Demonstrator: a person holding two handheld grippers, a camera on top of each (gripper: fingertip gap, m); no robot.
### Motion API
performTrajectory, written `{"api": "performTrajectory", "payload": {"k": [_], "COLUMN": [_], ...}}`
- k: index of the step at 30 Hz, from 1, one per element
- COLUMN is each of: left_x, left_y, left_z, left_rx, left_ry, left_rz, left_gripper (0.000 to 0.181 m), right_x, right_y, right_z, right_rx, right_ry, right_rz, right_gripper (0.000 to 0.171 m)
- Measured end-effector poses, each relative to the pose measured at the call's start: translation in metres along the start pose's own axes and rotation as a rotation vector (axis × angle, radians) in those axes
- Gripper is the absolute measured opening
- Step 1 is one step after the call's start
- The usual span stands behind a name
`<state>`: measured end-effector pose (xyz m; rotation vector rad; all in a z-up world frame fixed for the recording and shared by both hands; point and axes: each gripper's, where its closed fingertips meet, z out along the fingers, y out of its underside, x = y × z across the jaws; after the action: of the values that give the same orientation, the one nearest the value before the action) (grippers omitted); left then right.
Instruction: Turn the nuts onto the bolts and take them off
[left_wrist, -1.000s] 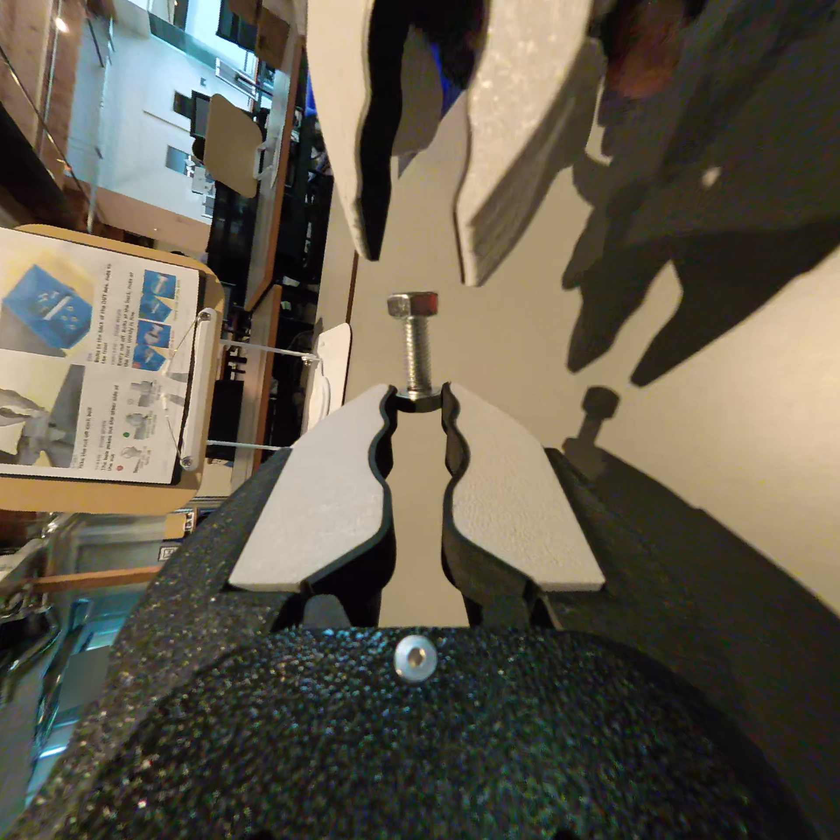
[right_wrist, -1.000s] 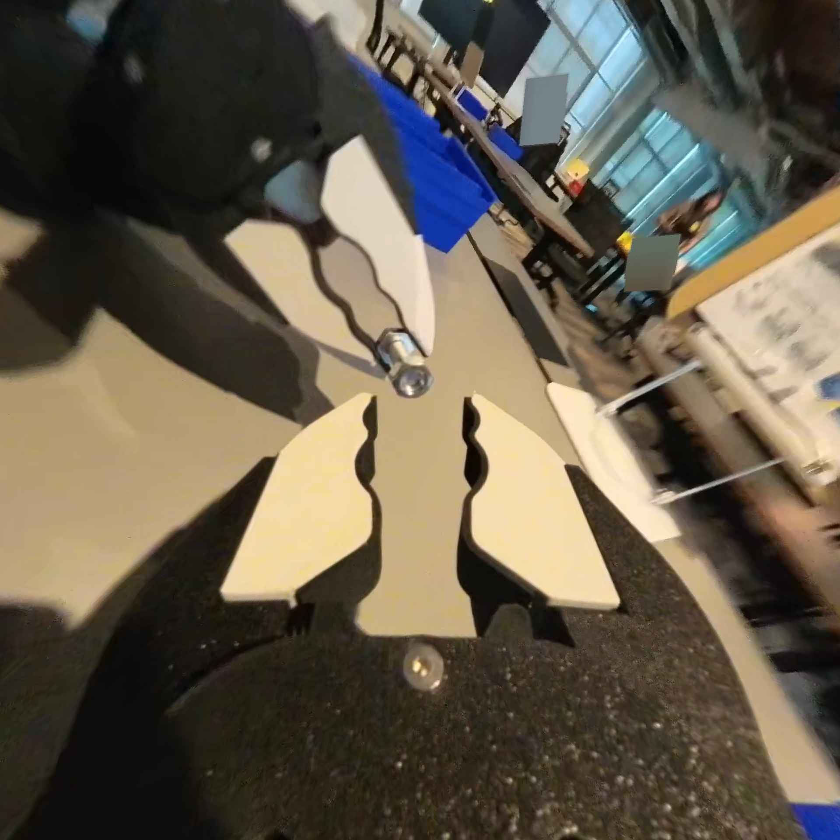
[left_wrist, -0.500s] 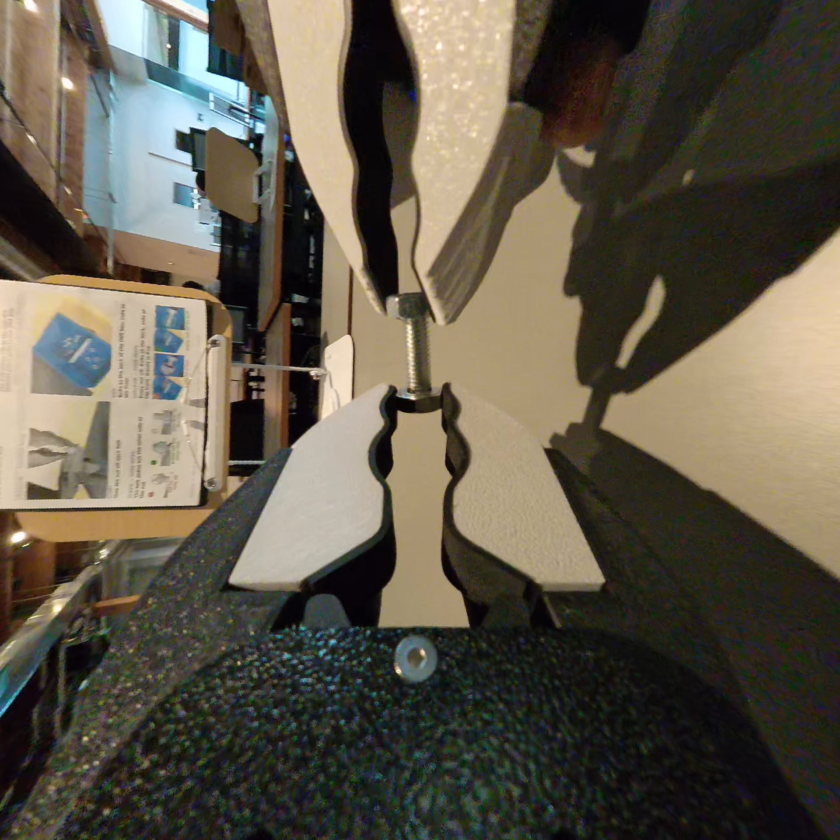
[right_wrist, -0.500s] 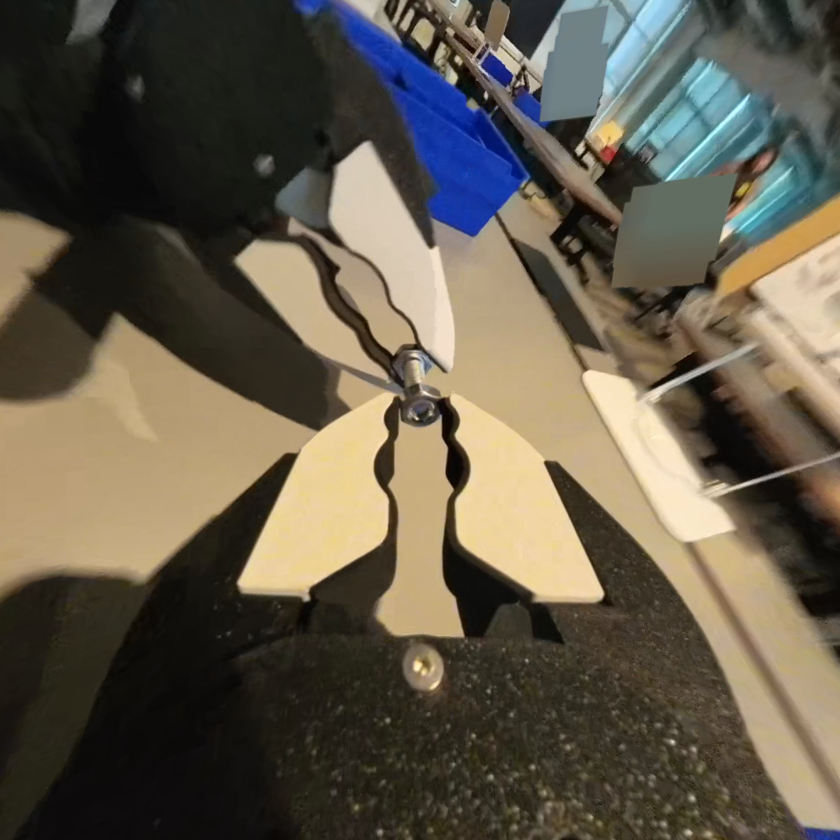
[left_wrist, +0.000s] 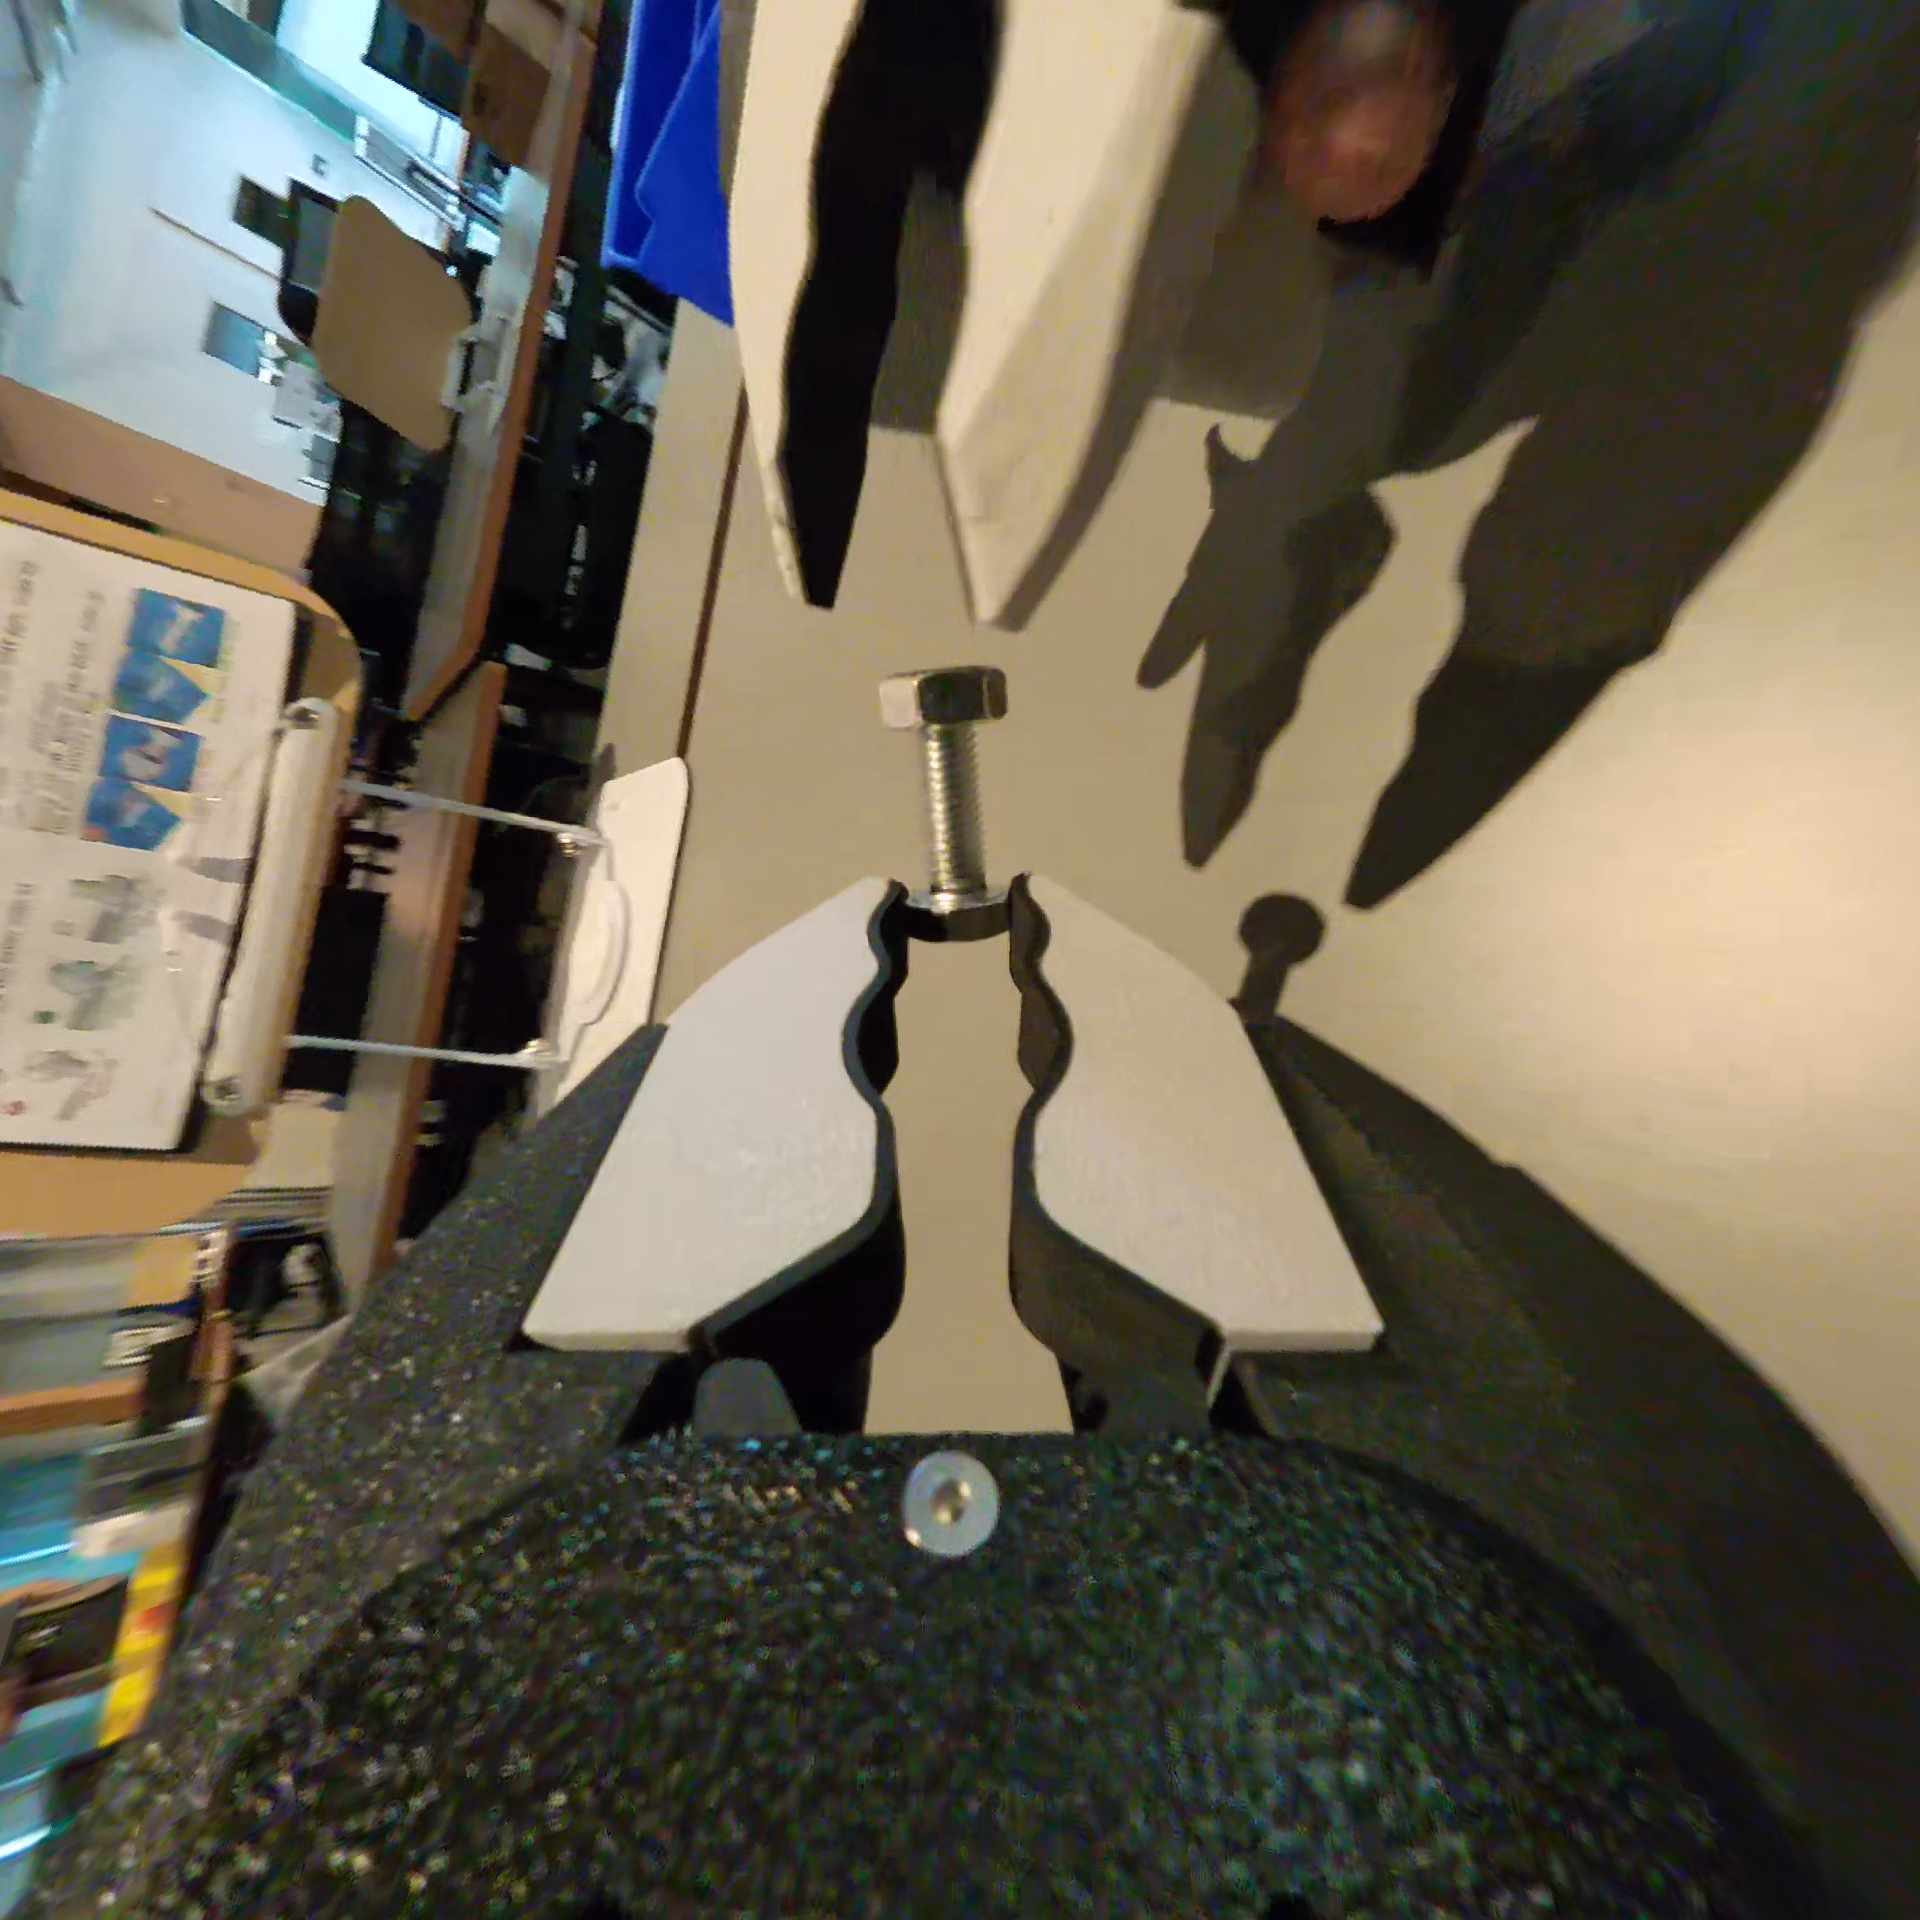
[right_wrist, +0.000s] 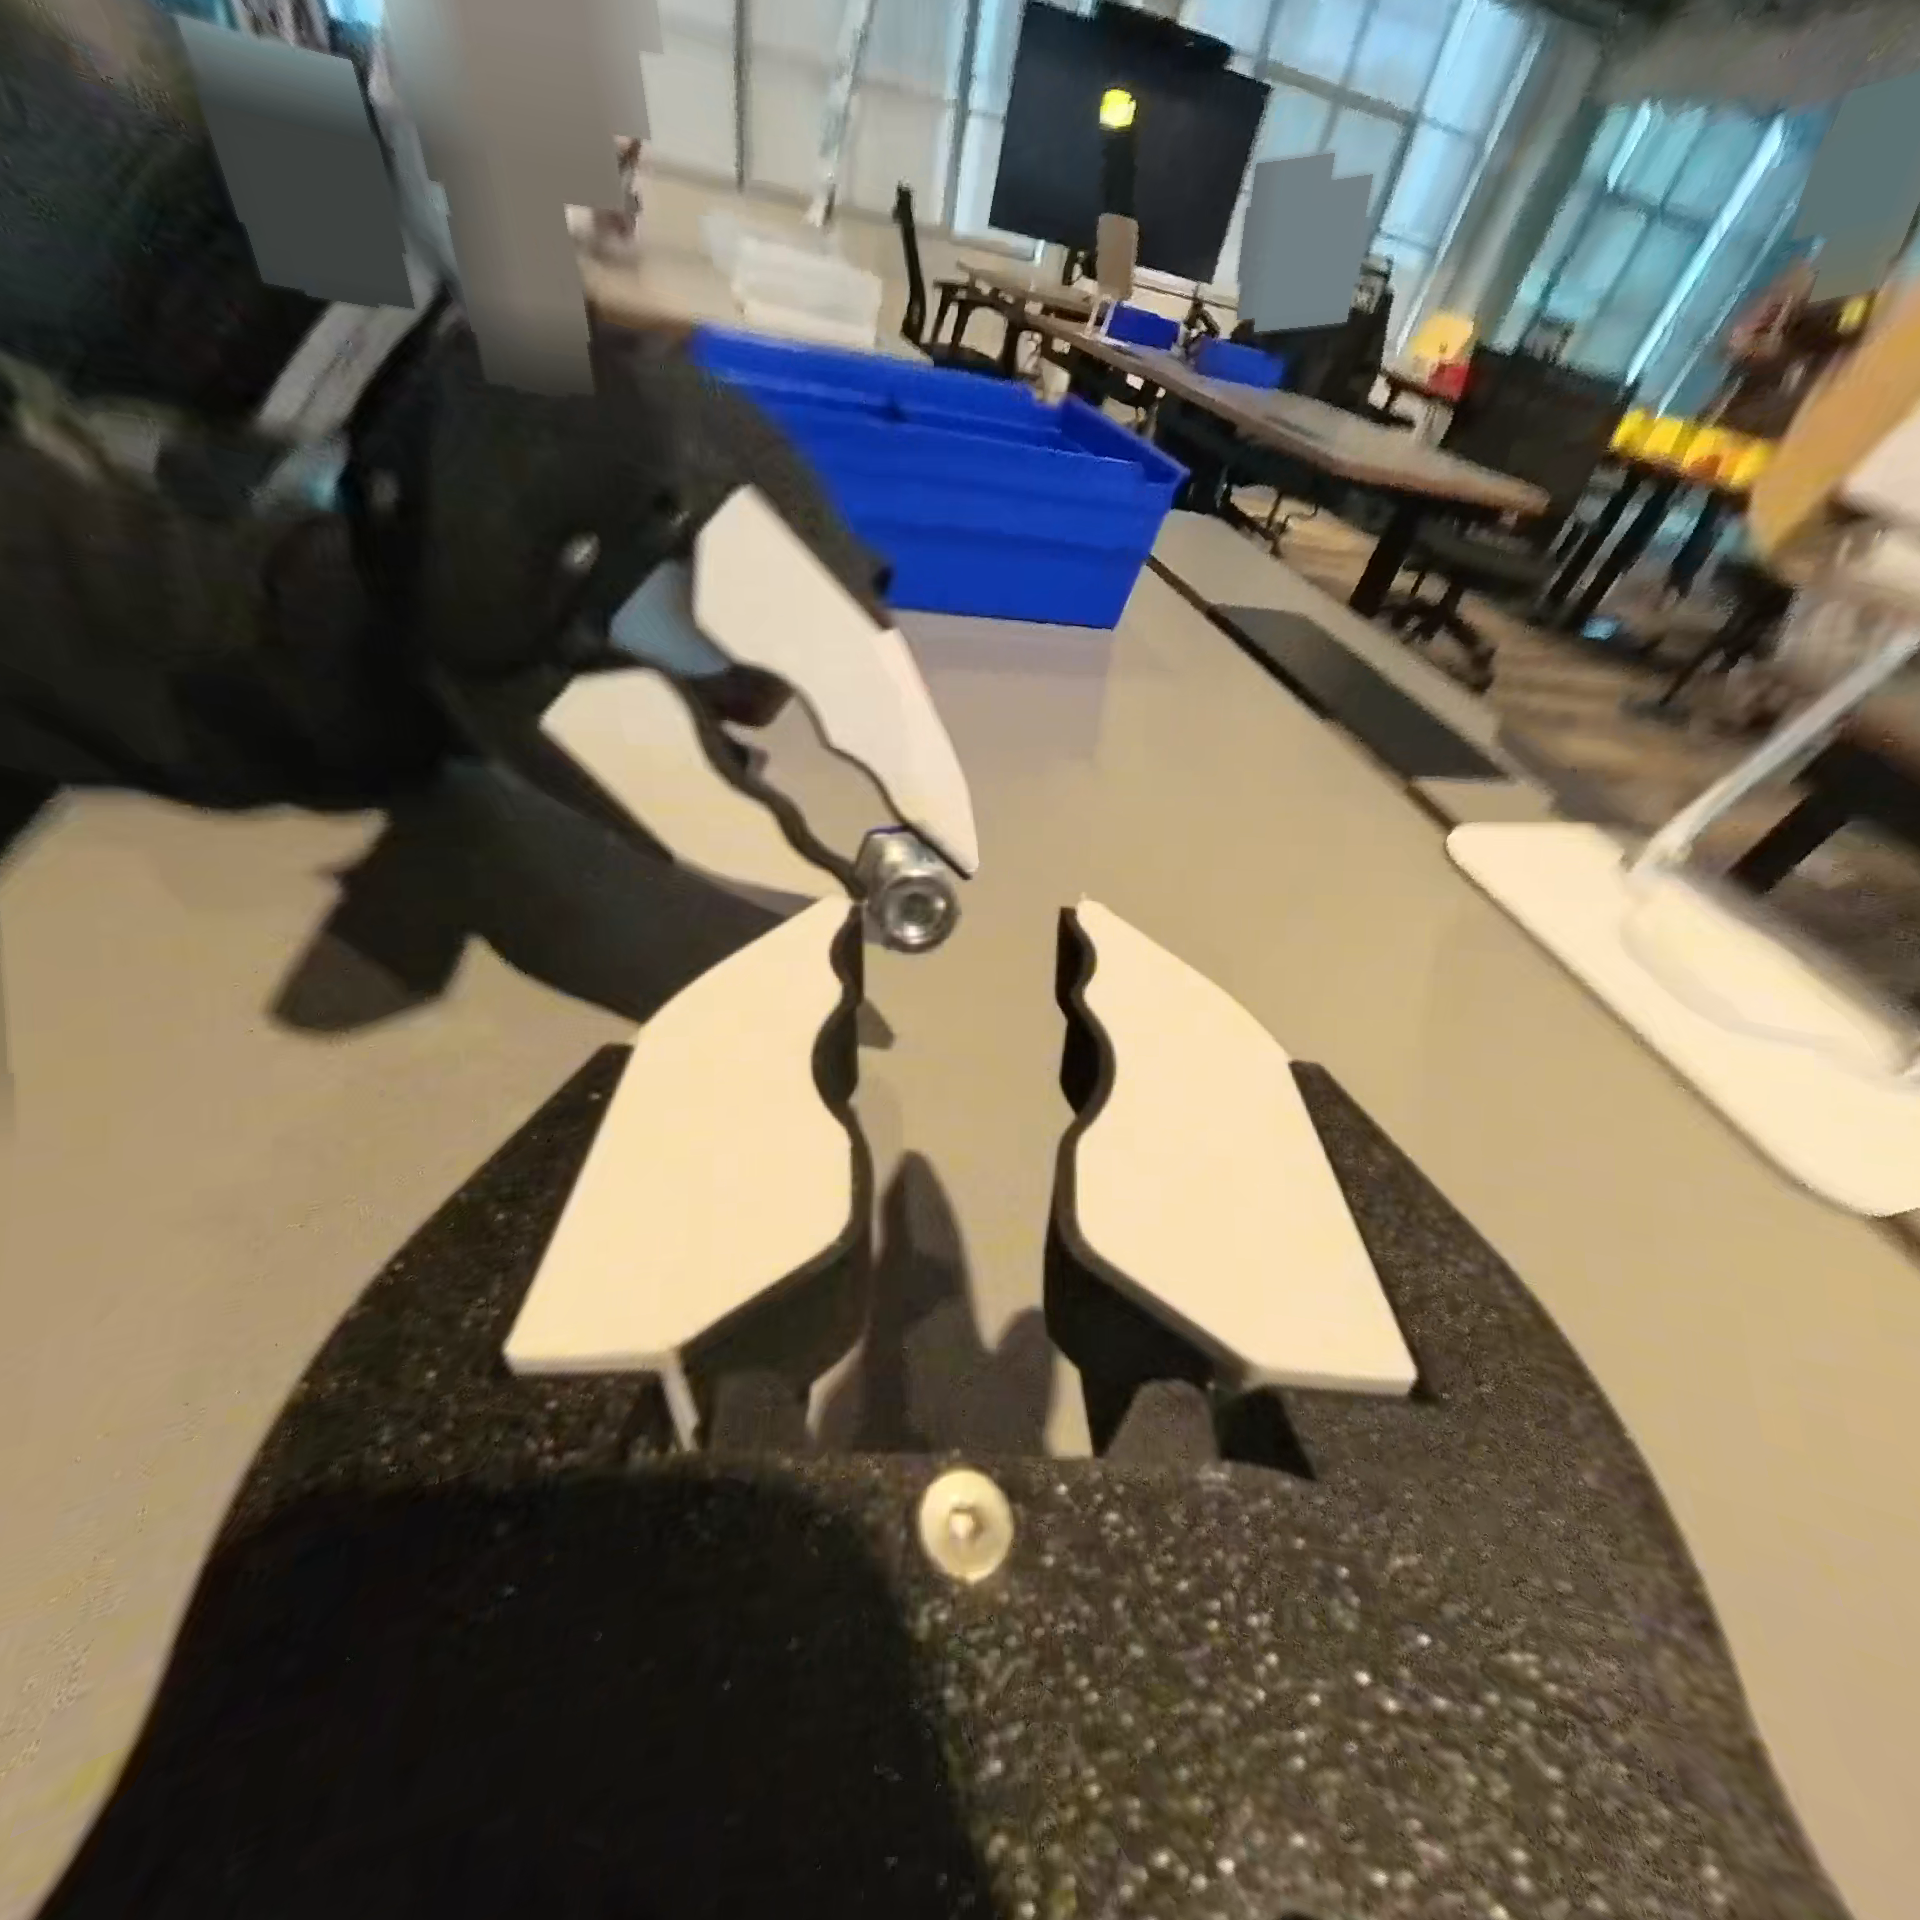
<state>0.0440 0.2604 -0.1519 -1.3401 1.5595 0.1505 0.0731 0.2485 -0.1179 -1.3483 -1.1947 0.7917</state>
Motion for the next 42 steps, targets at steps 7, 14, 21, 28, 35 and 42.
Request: {"api": "performTrajectory", "payload": {"k": [7, 14, 21, 28, 35, 42], "left_x": [0.012, 0.004, -0.013, -0.005, 0.008, 0.011], "left_y": [-0.002, -0.005, -0.006, -0.004, -0.007, -0.013], "left_z": [0.000, -0.003, -0.006, -0.003, -0.002, -0.003], "left_rx": [0.033, 0.033, -0.029, 0.048, 0.069, 0.088], "left_ry": [0.098, 0.014, -0.145, -0.017, 0.074, 0.061], "left_rz": [-0.029, 0.042, 0.127, -0.024, -0.005, 0.050], "left_gripper": [0.019, 0.019, 0.019, 0.019, 0.019, 0.019], "right_x": [-0.023, -0.017, -0.005, 0.006, -0.023, -0.023], "right_y": [0.005, 0.004, -0.008, -0.008, 0.000, 0.011], "right_z": [0.008, 0.013, 0.013, -0.003, 0.000, 0.005], "right_rx": [-0.070, -0.093, 0.108, 0.070, -0.092, -0.179], "right_ry": [-0.021, 0.042, -0.067, -0.007, -0.014, 0.027], "right_rz": [-0.298, -0.186, 0.509, 0.150, -0.383, -0.401], "right_gripper": [0.027, 0.018, 0.018, 0.020, 0.022, 0.019]}}
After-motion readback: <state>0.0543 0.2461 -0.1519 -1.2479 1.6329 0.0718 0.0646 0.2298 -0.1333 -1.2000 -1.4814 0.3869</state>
